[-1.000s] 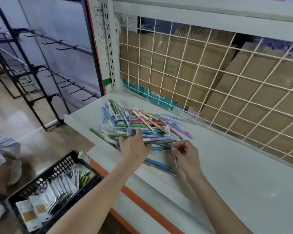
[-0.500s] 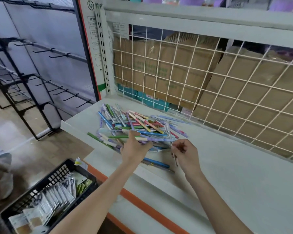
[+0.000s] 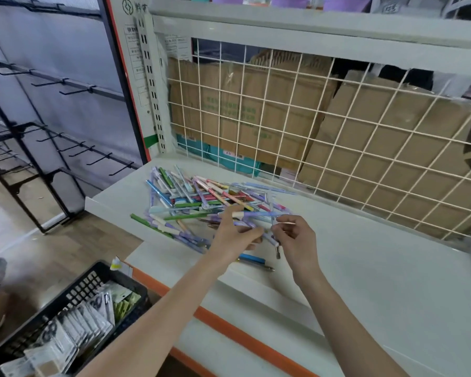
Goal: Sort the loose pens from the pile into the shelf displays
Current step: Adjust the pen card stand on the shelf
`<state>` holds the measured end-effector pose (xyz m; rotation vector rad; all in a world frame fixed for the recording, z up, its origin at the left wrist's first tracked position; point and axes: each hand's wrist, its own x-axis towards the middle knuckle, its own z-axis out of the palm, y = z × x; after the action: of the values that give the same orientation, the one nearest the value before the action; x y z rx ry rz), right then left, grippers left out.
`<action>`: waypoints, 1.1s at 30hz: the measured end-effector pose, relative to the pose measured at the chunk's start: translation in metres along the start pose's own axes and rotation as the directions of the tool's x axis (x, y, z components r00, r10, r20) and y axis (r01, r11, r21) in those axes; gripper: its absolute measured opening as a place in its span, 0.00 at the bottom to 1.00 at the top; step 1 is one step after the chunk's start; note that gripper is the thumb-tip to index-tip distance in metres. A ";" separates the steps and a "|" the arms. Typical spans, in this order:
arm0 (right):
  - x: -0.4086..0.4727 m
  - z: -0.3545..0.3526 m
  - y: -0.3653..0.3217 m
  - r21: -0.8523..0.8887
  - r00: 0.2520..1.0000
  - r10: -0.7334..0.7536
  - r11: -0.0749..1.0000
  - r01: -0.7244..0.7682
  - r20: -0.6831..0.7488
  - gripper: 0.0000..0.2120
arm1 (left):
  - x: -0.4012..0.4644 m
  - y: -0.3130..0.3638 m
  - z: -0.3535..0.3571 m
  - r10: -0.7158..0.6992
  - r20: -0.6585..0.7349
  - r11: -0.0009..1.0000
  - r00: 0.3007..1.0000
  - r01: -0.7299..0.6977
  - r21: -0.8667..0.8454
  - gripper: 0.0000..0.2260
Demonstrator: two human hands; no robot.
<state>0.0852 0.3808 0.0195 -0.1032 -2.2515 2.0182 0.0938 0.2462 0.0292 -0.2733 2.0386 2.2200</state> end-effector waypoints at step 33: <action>-0.018 -0.027 -0.009 0.061 0.990 0.046 0.997 -0.039 -0.130 0.10 | 0.028 0.008 -0.013 0.422 0.062 0.804 0.905 -0.405 0.436 0.15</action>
<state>0.1072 0.4041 0.0302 -0.2726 -2.1267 2.0324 0.0655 0.2320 0.0300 0.2007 2.7625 1.8591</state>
